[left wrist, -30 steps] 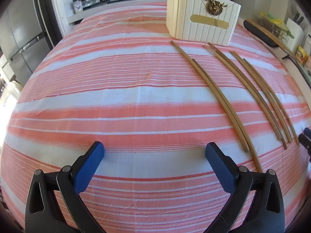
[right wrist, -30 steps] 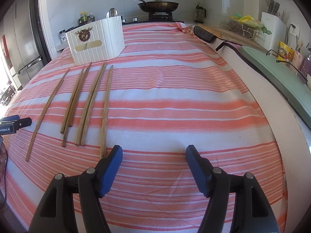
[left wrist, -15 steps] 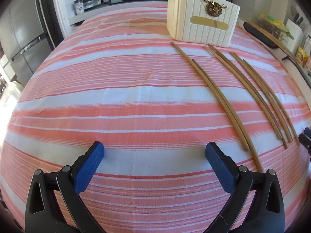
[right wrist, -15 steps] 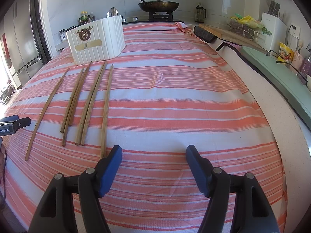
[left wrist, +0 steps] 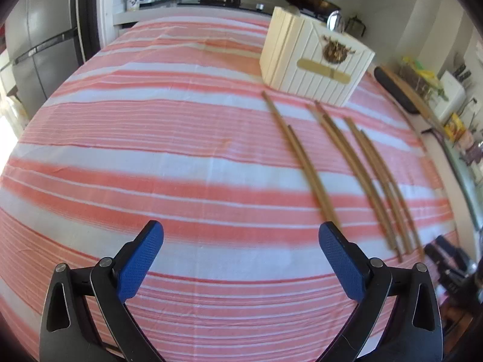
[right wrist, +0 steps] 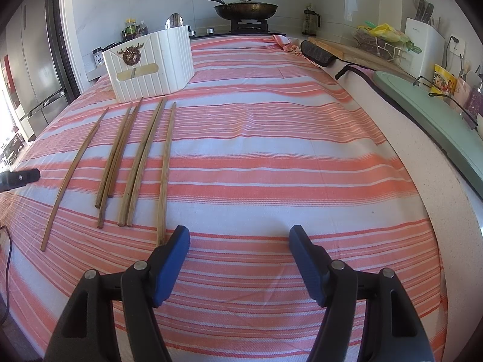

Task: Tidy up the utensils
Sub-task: 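Withdraw both tools from the holder back over the chopsticks, then grasp one wooden chopstick with the left gripper while the right gripper grasps another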

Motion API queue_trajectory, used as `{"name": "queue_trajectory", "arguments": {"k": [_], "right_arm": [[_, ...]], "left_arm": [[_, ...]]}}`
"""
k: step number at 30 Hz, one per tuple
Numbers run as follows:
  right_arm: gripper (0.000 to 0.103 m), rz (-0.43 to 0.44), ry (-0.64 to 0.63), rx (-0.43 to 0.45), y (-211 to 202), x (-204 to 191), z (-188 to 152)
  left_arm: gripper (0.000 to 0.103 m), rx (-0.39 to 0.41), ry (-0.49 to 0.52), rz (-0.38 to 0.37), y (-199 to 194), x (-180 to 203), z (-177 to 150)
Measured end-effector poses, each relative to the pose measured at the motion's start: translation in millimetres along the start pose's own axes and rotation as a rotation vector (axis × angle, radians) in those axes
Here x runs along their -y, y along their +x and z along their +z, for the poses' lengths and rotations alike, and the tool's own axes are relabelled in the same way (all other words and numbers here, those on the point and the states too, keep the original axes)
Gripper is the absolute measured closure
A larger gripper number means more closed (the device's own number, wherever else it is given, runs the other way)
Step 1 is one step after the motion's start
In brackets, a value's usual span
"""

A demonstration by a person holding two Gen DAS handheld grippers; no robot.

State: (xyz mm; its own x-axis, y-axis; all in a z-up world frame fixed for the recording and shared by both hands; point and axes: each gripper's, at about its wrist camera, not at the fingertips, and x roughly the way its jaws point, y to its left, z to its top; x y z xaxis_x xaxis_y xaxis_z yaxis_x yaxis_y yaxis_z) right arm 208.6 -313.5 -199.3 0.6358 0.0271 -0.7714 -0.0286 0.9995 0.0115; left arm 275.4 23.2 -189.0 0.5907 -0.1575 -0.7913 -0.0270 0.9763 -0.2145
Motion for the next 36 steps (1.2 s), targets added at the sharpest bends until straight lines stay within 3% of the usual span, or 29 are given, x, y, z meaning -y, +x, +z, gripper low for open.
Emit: {"name": "queue_trajectory", "arguments": {"k": [5,16,27,31,36], "right_arm": [[0.032,-0.001,-0.004,-0.001,0,-1,0],[0.032,0.009,0.011,0.005,-2,2,-1],[0.032,0.02,0.02,0.008,-2,3,-1],[0.032,0.02,0.02,0.008,-1,3,-1],[0.032,0.003,0.004,0.002,0,0,0]], "left_arm": [[0.001,-0.012,0.021,-0.027,10,32,23],[0.001,-0.041,0.056,0.191,76,42,39],[0.0,-0.034,0.013,0.194,87,34,51],[0.0,-0.029,0.042,0.241,89,34,46],[0.001,-0.039,0.022,0.248,89,36,48]]}}
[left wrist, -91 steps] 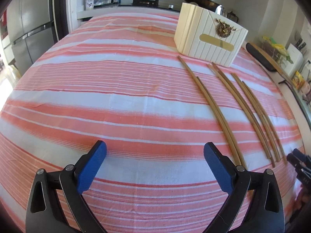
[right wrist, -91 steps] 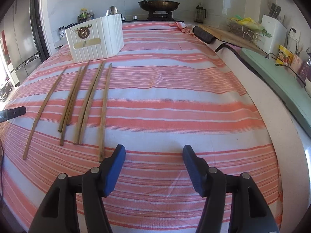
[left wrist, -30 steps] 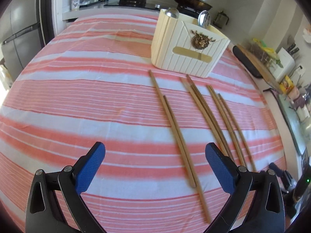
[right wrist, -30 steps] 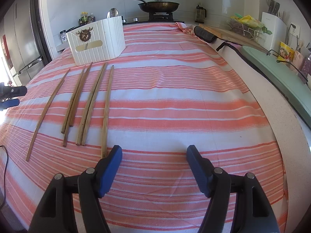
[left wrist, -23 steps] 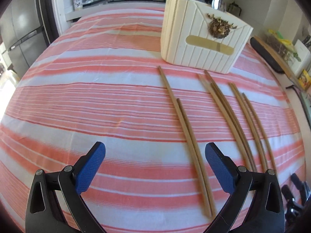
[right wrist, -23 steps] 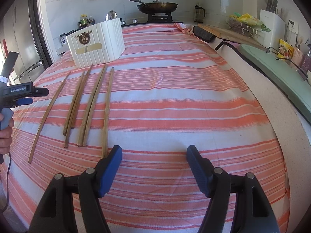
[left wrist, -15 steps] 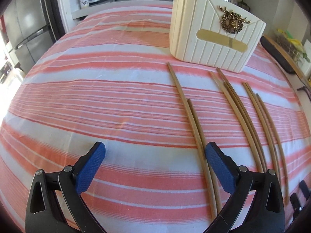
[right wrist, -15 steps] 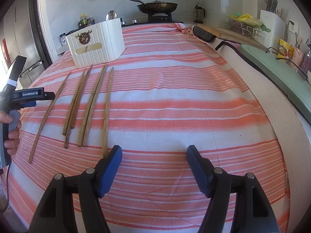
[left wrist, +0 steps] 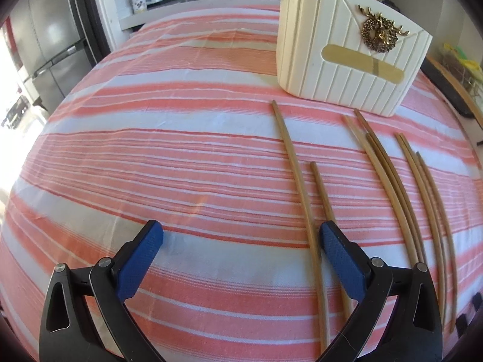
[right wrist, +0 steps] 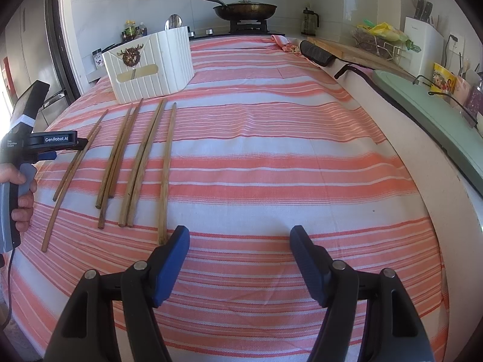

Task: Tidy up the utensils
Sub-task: 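Grasp one wooden chopstick with the left gripper while the right gripper grasps another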

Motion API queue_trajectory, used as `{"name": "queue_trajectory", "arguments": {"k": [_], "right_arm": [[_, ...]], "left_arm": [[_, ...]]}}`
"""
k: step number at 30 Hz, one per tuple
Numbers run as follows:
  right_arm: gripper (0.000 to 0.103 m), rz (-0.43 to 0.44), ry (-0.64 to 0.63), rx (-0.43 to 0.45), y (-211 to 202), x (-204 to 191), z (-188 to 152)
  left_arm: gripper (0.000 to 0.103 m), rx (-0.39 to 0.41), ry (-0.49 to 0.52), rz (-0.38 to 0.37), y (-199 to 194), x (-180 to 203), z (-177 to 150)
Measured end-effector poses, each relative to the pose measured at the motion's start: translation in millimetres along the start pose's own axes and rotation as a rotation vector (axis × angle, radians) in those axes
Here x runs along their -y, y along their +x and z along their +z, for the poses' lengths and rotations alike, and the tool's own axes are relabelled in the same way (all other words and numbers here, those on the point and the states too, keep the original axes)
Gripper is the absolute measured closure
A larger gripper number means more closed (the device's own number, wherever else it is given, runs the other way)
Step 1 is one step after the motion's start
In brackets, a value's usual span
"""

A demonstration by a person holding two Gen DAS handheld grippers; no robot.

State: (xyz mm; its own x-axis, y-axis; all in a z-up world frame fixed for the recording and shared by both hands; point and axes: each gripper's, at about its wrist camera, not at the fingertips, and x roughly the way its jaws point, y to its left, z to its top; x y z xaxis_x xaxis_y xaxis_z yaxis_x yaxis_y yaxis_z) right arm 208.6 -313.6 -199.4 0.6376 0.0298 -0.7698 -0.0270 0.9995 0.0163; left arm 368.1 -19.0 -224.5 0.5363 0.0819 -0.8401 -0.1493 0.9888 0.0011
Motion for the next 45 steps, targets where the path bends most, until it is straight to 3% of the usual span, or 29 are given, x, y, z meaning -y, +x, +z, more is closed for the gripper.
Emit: {"name": "queue_trajectory", "arguments": {"k": [2,5,10,11,18,20,24,26,31,33,37,41,44,45], "right_arm": [[0.032,0.006,0.005,0.001,0,1,0],[0.033,0.024,0.019,-0.006,-2,4,1],[0.033,0.042,0.024,-0.032,-11,7,5],[0.033,0.051,0.027,-0.03,-14,7,7],[0.034,0.125,-0.011,-0.028,-23,2,26],[0.048,0.149,-0.015,-0.037,-22,4,33],[0.059,0.175,-0.026,-0.091,-8,5,48],[0.069,0.211,-0.047,-0.129,3,-1,54],[0.07,0.292,-0.113,-0.199,24,-32,63],[0.071,0.264,-0.149,-0.226,34,-44,63],[0.096,0.193,-0.179,-0.21,42,-52,58],[0.096,0.101,-0.092,-0.214,32,-33,52],[0.095,0.09,-0.084,-0.254,24,-23,45],[0.094,0.096,-0.081,-0.266,23,-21,46]], "left_arm": [[0.004,0.017,0.016,-0.011,-3,-1,-4],[0.026,0.044,0.053,-0.038,-12,-3,-10],[0.093,0.056,0.088,-0.066,-22,-11,-16],[0.096,0.053,0.083,-0.076,-23,-15,-17],[0.099,0.023,0.046,-0.136,-33,-40,-31],[0.099,0.011,0.044,-0.148,-37,-46,-37],[0.099,-0.002,0.048,-0.165,-44,-53,-47],[0.099,0.001,0.053,-0.169,-46,-54,-51],[0.099,0.009,0.06,-0.171,-47,-53,-53],[0.099,0.013,0.057,-0.173,-47,-54,-54],[0.099,0.013,0.033,-0.189,-49,-59,-56],[0.098,-0.023,0.016,-0.206,-55,-70,-61],[0.096,-0.068,0.03,-0.234,-59,-80,-60],[0.088,-0.078,0.035,-0.25,-60,-83,-56]]}}
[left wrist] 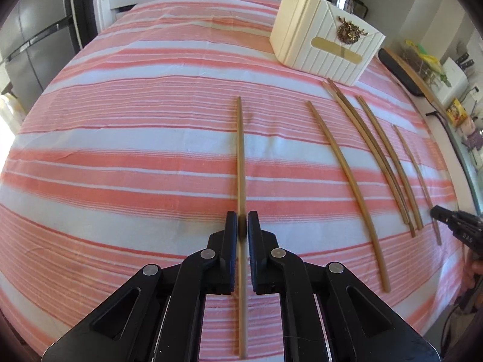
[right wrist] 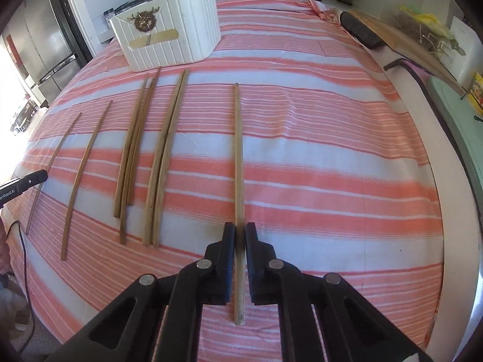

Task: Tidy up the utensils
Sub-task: 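Grasp one wooden chopstick with the left gripper while the right gripper grasps another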

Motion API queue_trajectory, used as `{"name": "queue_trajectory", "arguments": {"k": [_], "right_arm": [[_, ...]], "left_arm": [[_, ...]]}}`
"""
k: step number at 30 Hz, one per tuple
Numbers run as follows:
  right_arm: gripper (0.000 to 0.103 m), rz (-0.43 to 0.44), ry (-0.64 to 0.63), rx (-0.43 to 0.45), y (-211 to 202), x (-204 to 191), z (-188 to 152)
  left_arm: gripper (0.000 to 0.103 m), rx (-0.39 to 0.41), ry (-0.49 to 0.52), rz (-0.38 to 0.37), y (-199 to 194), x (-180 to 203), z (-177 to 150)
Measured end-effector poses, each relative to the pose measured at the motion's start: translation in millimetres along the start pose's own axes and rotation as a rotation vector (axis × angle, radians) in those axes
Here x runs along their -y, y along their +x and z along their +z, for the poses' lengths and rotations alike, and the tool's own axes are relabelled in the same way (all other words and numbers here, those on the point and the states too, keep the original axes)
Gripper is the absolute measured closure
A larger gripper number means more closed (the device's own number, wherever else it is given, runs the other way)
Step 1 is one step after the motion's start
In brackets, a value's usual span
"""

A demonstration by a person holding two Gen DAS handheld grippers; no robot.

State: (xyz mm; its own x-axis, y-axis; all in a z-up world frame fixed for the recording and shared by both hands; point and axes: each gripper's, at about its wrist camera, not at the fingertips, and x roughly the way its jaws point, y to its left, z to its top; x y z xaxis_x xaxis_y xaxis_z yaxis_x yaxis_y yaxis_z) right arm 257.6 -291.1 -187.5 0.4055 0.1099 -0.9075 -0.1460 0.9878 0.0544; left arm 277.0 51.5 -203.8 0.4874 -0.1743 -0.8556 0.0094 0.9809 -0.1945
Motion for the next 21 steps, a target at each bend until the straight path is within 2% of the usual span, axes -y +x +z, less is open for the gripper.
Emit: {"name": "queue_trajectory", "arguments": {"k": [1,2,3,4,7,9,13,17,21], "right_arm": [[0.09,0.02,0.0,-0.011,-2,3,0],[0.082,0.045,-0.004,-0.018,-4,6,2],[0.079,0.071,-0.004,-0.021,-6,9,5],[0.075,0.093,-0.001,-0.026,-7,12,10],[0.074,0.135,-0.017,-0.077,-1,15,30],[0.074,0.127,-0.05,-0.108,8,11,41],[0.074,0.118,-0.107,-0.148,29,3,64],[0.075,0.073,-0.151,-0.128,45,-6,90],[0.075,0.073,-0.124,-0.126,63,-5,123]], "left_arm": [[0.073,0.0,0.004,-0.016,-3,-3,5],[0.065,0.002,0.01,-0.026,-6,-5,12],[0.051,-0.004,0.026,-0.032,-7,-6,19],[0.048,-0.013,0.05,-0.037,-5,-6,27],[0.048,-0.056,0.102,-0.034,10,-3,48],[0.048,-0.089,0.112,-0.033,23,-2,57],[0.045,-0.123,0.174,0.019,41,7,66],[0.042,-0.141,0.204,0.053,52,10,75],[0.04,-0.164,0.247,0.083,61,17,85]]}}
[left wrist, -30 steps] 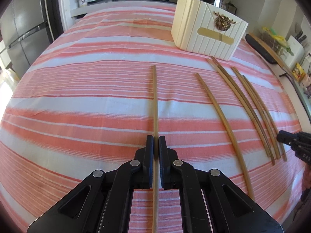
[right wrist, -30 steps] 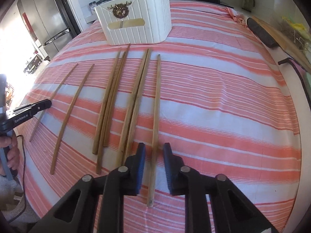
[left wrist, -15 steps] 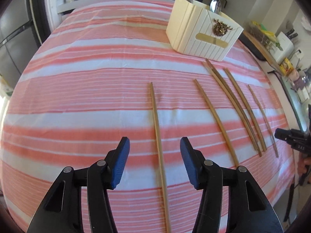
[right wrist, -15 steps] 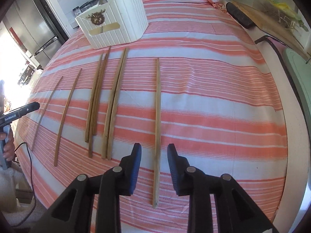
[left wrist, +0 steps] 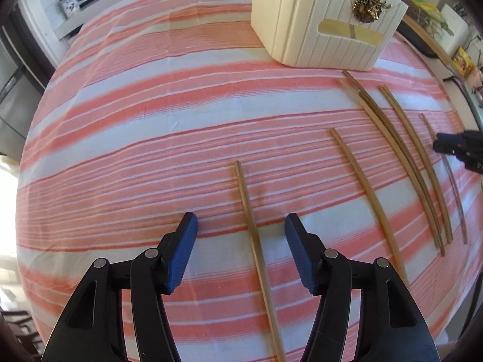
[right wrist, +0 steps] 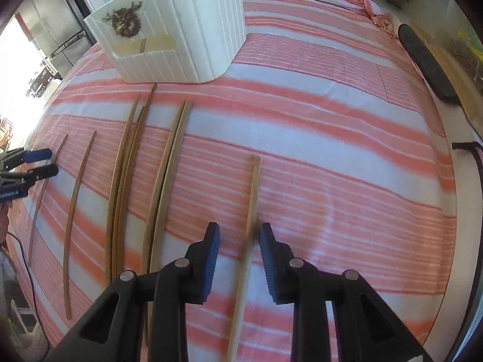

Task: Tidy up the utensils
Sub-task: 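Grasp one wooden chopstick with the left gripper while the right gripper grasps another, then lift both chopsticks and carry them toward the white utensil holder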

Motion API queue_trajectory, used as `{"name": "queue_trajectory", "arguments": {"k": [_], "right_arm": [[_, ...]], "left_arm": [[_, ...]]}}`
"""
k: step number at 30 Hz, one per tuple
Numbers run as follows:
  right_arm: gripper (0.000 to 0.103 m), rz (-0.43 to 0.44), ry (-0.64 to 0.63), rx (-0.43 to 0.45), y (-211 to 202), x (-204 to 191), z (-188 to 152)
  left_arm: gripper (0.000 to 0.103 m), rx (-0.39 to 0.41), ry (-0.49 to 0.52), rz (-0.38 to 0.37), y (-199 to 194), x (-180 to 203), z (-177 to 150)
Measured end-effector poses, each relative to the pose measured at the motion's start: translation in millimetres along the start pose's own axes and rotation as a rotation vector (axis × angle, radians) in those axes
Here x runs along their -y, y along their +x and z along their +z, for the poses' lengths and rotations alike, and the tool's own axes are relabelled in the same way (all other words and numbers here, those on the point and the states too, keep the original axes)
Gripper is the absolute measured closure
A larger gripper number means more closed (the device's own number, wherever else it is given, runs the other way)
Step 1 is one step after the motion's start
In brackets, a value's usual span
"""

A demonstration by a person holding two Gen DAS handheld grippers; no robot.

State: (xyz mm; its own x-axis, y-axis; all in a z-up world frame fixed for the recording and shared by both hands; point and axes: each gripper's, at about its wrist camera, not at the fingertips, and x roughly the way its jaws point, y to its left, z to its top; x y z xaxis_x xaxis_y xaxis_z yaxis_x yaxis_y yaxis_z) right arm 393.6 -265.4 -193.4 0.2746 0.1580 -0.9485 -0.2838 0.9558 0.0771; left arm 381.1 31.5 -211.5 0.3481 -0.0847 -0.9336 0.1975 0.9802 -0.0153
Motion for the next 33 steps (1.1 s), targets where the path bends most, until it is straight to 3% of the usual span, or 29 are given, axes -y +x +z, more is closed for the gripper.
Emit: {"name": "queue_trajectory", "arguments": {"k": [1,2,4,6,9,14,21,27,33], "right_arm": [[0.08,0.003,0.007,-0.002,3,0,8],[0.097,-0.014,0.003,-0.008,6,0,14],[0.097,-0.039,0.004,-0.004,8,-1,23],[0.097,-0.039,0.024,0.019,5,1,26],[0.097,0.001,0.059,0.121,-22,2,23],[0.097,0.067,0.04,0.354,-108,-8,3],[0.097,0.094,0.004,0.546,-193,-26,-21],[0.097,0.063,-0.009,0.661,-229,-35,-5],[0.097,0.03,-0.01,0.741,-265,-31,51]], "left_arm": [[0.045,0.001,0.009,0.005,1,2,3],[0.051,0.008,0.02,0.006,1,4,5],[0.096,0.027,0.026,-0.01,-2,6,9],[0.099,0.036,0.003,-0.035,-5,3,8],[0.099,0.119,-0.014,-0.049,-25,0,4],[0.099,0.301,-0.07,-0.141,-96,-4,-7],[0.1,0.489,-0.092,-0.23,-181,-9,-24],[0.1,0.614,-0.121,-0.229,-225,-18,2],[0.1,0.722,-0.121,-0.233,-275,-15,62]]}}
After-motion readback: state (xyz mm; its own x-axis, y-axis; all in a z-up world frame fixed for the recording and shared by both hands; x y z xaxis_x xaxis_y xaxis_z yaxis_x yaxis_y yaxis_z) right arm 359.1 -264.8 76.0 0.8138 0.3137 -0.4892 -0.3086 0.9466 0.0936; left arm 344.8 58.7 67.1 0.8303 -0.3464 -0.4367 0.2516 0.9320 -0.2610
